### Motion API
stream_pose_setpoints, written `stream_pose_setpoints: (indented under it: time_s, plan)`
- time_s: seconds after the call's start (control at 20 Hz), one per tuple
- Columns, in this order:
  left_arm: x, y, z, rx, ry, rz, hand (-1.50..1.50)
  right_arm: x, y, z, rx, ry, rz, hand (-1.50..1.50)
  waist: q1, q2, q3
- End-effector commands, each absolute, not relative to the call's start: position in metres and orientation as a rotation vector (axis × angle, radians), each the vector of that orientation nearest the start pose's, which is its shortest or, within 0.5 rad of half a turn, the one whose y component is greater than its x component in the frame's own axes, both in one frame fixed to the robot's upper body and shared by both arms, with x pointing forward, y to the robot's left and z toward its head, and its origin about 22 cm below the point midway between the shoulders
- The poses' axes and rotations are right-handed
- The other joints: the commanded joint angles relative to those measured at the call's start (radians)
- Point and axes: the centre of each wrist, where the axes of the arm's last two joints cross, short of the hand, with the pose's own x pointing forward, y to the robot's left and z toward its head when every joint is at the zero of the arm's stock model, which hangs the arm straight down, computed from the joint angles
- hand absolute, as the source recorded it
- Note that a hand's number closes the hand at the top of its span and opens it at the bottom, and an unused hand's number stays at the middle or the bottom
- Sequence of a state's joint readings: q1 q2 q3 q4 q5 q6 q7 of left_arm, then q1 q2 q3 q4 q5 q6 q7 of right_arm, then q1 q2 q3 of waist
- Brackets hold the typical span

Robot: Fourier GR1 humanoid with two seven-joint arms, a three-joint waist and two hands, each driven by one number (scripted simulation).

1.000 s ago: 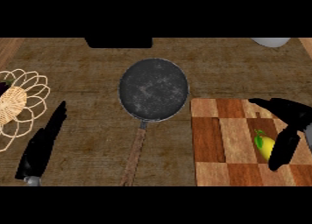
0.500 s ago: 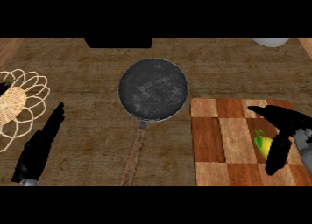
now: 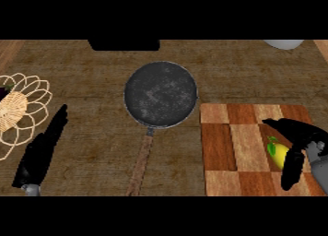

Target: Pick the lemon from the cutting board and place it in the pan

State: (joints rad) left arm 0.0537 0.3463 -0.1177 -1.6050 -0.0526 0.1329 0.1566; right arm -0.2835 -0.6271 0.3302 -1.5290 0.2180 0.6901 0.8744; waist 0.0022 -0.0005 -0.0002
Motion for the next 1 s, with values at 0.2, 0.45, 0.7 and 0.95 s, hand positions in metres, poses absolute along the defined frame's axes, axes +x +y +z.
stream_pose_setpoints:
  time_s: [0.2, 0.45, 0.7, 0.95]
  plan:
    - [0.214, 0.291, 0.008, 0.335, -1.376, -0.250, 0.00, 0.291, -0.263, 0.058, -0.587, -0.395, 1.225, -1.50, 0.001, 0.000, 0.000]
    - [0.233, 0.263, 0.006, 0.340, -1.377, -0.264, 0.00, 0.287, -0.277, 0.046, -0.578, -0.428, 1.217, -1.50, -0.002, 0.000, 0.000]
    - [0.225, 0.263, 0.006, 0.350, -1.390, -0.266, 0.00, 0.293, -0.267, 0.031, -0.537, -0.489, 1.154, 1.50, 0.001, 0.001, 0.000]
    - [0.230, 0.272, 0.007, 0.337, -1.386, -0.256, 0.00, 0.284, -0.265, 0.019, -0.464, -0.513, 1.103, 1.50, -0.003, 0.001, 0.000]
